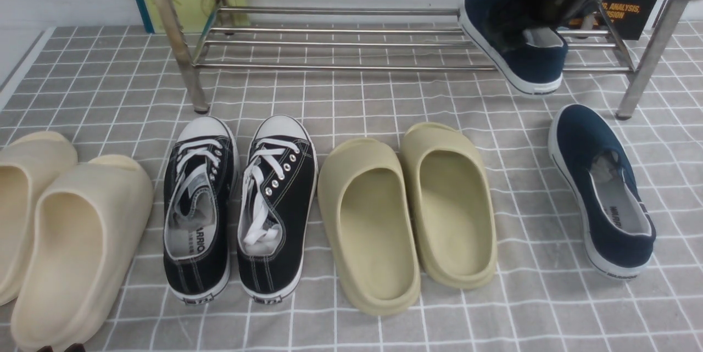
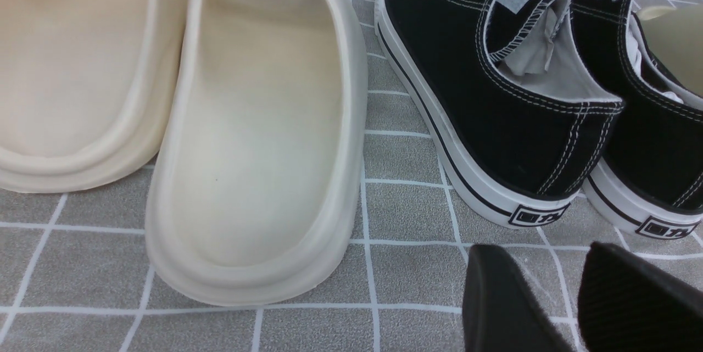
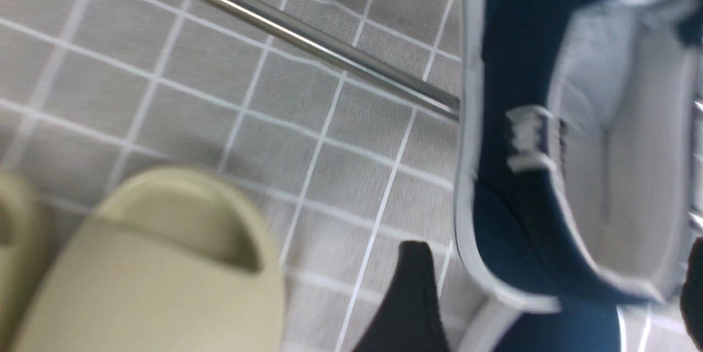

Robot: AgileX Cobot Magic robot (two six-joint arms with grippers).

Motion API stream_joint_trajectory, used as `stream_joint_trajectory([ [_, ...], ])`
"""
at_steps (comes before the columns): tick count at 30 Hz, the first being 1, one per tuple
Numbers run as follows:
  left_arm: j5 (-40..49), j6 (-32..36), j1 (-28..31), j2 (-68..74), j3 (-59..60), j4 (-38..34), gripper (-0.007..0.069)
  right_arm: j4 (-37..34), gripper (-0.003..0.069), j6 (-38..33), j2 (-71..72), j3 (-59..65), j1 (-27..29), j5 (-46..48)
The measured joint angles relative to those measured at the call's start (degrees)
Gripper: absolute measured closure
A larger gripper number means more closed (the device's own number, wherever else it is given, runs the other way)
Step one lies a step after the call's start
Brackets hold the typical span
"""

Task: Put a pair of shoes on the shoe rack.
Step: Use the right arm to put a shoe into the shoe rack, then use the right arm to grab the shoe closest to it

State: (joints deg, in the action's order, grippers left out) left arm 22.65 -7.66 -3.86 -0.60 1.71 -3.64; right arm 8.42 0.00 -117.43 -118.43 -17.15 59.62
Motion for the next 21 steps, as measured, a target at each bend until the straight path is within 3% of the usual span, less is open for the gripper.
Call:
stream_joint_trajectory([
  [5,0.0,0.0,0.0,0.0,0.0,0.0,0.0386,-3.6,0.0090,4.4,10.6,5.7,1.2,6.7],
  [11,0.0,0.0,0.0,0.0,0.0,0.0,0.0386,-4.1,0.0153,5.1,17.6,31.2,2.3,10.2],
  [16,0.0,0.0,0.0,0.0,0.0,0.0,0.0386,-4.9,0.0239,6.8,17.5,47.7,2.3,-0.7],
  [20,0.0,0.0,0.0,0.0,0.0,0.0,0.0386,-2.1,0.0364,11.5,16.1,53.9,2.3,-11.4],
  [21,0.0,0.0,0.0,0.0,0.0,0.0,0.0386,-1.5,0.0431,12.4,15.6,54.9,2.3,-13.1],
])
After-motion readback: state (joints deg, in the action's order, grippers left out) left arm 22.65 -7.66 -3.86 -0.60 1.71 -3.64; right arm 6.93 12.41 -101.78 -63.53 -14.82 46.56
